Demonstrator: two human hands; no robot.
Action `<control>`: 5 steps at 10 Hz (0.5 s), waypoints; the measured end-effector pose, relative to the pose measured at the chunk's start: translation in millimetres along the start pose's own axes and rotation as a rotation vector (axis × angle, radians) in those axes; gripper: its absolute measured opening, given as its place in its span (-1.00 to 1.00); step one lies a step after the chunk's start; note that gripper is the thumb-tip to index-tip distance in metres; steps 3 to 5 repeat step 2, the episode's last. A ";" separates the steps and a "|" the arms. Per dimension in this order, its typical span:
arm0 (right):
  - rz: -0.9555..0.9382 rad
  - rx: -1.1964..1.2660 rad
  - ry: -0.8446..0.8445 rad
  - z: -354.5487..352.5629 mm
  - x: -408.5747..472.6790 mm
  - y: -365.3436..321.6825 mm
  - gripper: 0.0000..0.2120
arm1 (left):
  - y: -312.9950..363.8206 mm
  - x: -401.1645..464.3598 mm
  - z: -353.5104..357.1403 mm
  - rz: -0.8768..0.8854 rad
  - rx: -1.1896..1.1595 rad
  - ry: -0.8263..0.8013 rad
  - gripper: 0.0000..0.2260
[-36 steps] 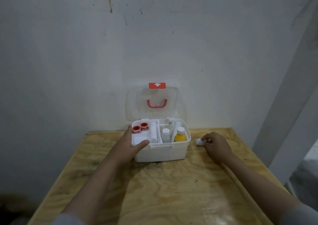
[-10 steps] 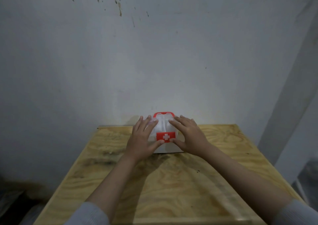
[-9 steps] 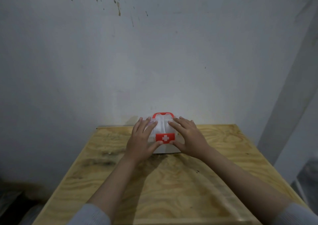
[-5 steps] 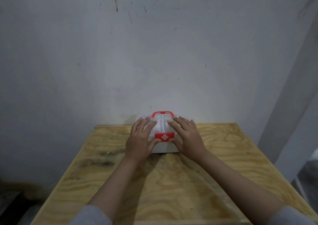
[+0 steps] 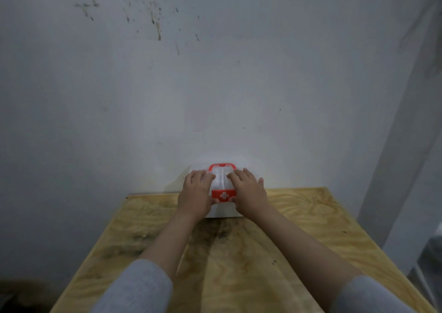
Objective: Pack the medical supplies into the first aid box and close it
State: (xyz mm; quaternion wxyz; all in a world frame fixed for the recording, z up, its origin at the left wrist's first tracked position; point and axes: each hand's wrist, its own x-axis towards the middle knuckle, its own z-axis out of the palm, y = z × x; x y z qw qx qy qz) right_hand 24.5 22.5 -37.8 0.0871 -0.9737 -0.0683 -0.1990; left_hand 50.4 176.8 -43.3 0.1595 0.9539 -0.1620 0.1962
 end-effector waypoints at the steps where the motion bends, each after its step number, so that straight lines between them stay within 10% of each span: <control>1: 0.019 -0.050 -0.021 -1.7 2.3 -8.1 -0.35 | 6.7 -0.6 1.4 -0.025 0.039 -0.001 -0.43; 5: 0.051 0.049 -0.085 -11.2 2.6 -10.3 -0.35 | 15.5 -1.8 -5.1 -0.038 0.105 -0.086 -0.39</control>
